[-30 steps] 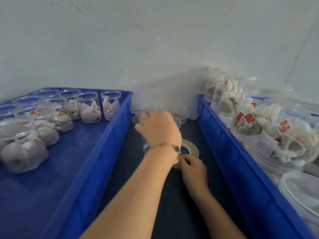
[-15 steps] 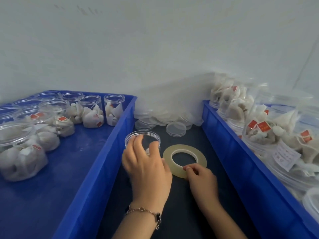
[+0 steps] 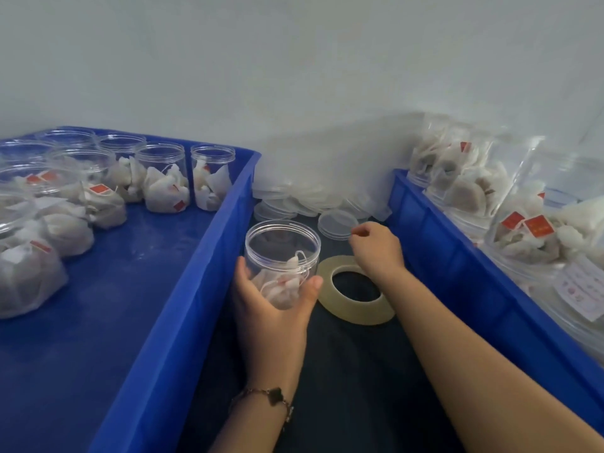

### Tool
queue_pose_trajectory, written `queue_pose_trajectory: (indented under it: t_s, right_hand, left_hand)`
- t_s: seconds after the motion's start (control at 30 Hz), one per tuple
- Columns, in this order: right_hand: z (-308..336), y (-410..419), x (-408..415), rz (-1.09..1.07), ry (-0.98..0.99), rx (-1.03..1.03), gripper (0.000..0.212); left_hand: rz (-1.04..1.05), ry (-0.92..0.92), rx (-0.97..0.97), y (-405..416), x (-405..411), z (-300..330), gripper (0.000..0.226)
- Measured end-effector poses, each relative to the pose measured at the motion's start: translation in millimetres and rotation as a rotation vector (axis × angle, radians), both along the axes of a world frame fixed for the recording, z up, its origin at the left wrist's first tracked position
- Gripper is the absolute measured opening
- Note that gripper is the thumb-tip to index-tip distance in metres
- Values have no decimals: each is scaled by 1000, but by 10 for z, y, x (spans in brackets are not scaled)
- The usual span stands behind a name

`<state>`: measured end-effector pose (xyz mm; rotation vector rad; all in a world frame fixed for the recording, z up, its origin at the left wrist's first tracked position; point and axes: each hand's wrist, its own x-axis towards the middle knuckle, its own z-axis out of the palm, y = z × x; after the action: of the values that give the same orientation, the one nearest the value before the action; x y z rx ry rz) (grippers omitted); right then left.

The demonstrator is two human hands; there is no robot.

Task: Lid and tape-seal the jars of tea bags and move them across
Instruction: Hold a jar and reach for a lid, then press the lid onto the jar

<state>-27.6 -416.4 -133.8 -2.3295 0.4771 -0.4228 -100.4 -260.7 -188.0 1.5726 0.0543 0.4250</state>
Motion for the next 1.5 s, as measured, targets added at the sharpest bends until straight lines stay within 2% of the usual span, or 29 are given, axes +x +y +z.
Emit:
queue_pose_trajectory:
  t_s: [0.1,0.3,0.4,0.47,0.53,0.6,0.63,0.7,0.73,0.8,0.87,0.9,1.0,1.07,1.2,1.33,1.5]
  right_hand:
    - [-190,-24,277,109,112,-134,46]
    - [-271,-64,707,265,279,-416,70]
    - [-273,-43,755,320,349,-523,68]
    - [-270,-26,701,257,263,-571,54]
    - [-264,20,637,123,39,-720,38]
    - [-266,36,607,76,-92,-763,39]
    - [-269,24,626,109,-37,-711,49]
    - [-261,10,669,227,240,-554,70]
    - [-268,12,693,271,350,-502,70]
    - [-302,19,723,295,386,-473,53]
    - [-278,69,712,230,226,-401,40]
    - [-224,115,696,187,108,-301,38]
    - [71,309,460,114,-296,224,35]
    - [235,447,108,218,-461,466,24]
    - [284,572,-626,432,-482,473,24]
    - [188,515,-995,389,-428,367,36]
    - [87,497,-1074,299,-469,299,34]
  left_hand:
    - [-61,-16,-39,10,58,2,116]
    - [-120,-11,-104,-11,131,-45,116]
    - [-118,-19,-122,-15,139,-65,116]
    - [-116,-26,-124,-25,147,-73,114]
    - [-108,-26,-125,-26,151,-77,114]
    - [-104,-28,-127,-31,148,-76,116]
    - [-105,-30,-128,-32,145,-73,117]
    - [-100,-34,-115,-31,144,-67,117]
    - [-95,-36,-101,-29,147,-69,116]
    - [-92,-37,-84,-29,151,-79,113]
    - [-105,-37,-87,-23,145,-78,113]
    - [-110,-37,-91,-18,143,-77,113]
    - [-111,-34,-97,-12,148,-65,111]
    - [-138,-9,-117,-15,143,-55,108]
    - [-278,62,-157,-27,93,18,91]
    - [-380,104,-79,-74,-3,100,78]
    - [-427,124,-84,-72,-9,139,73]
